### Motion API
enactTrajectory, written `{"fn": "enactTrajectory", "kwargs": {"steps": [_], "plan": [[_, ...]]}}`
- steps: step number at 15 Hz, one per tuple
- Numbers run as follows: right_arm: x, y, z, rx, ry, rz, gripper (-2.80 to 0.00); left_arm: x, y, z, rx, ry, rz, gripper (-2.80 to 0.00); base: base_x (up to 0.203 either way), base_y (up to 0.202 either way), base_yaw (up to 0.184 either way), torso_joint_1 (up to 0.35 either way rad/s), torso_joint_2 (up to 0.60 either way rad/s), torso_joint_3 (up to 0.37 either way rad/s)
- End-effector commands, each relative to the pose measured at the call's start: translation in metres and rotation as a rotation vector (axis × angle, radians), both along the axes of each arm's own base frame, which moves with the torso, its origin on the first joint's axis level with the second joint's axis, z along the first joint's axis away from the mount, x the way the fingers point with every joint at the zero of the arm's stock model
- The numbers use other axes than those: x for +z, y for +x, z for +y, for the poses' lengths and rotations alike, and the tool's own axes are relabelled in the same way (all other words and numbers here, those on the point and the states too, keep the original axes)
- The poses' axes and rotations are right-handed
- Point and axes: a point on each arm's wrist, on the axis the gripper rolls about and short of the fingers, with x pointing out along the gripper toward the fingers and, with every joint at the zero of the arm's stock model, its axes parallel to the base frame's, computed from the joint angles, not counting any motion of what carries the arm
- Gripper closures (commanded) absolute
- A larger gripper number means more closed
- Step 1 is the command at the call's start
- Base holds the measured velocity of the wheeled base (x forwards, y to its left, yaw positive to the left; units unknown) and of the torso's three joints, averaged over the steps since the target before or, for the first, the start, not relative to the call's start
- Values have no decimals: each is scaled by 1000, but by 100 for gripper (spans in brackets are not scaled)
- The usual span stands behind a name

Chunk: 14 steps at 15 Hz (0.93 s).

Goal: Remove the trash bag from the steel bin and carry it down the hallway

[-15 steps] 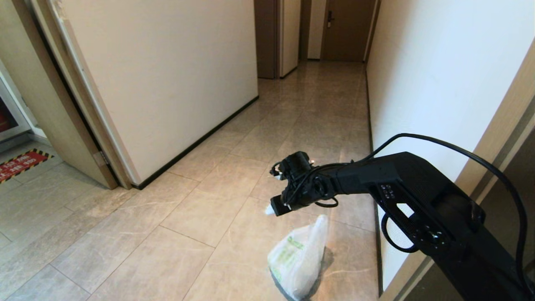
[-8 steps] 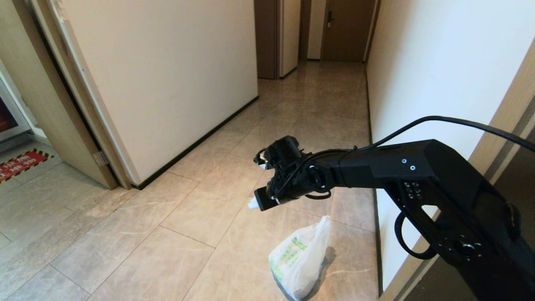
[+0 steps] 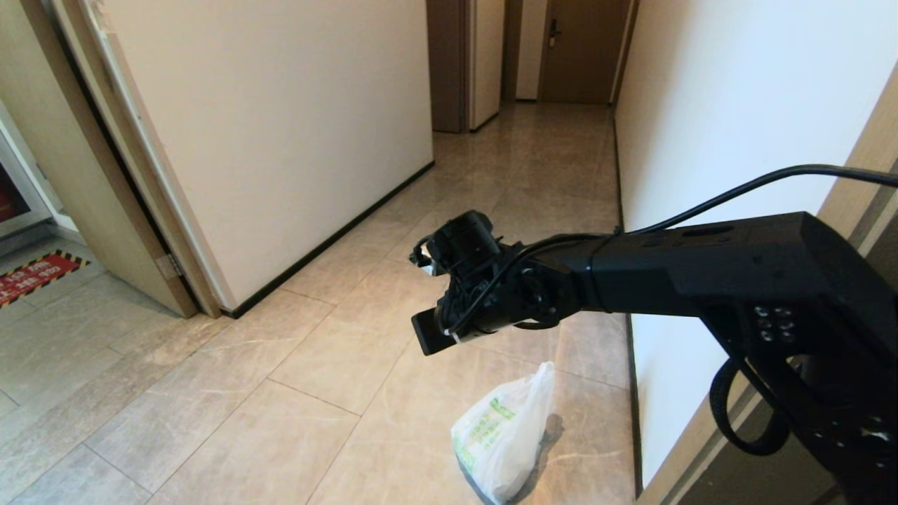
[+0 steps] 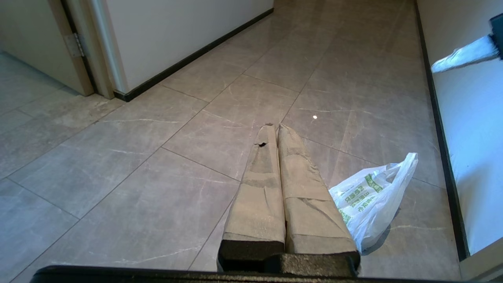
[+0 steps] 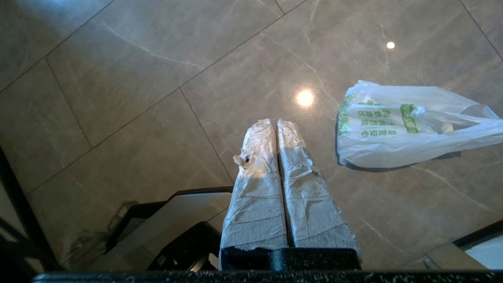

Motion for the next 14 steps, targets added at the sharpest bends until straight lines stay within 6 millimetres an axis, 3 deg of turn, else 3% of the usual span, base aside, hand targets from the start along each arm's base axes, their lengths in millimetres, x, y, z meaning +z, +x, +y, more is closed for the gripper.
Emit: {"fn": "enactTrajectory", "kwargs": {"steps": [1, 8, 14], "plan": [[26, -12, -7, 7, 30, -28, 0, 0, 0, 0, 1, -1, 1, 0, 0, 0, 0, 0, 0, 0], [63, -31, -29, -92, 15, -127, 0, 0, 0, 0, 1, -1, -1, 0, 0, 0, 0, 0, 0, 0], [103, -57, -66, -123, 52, -175, 0, 0, 0, 0, 1, -1, -1, 0, 0, 0, 0, 0, 0, 0]]}}
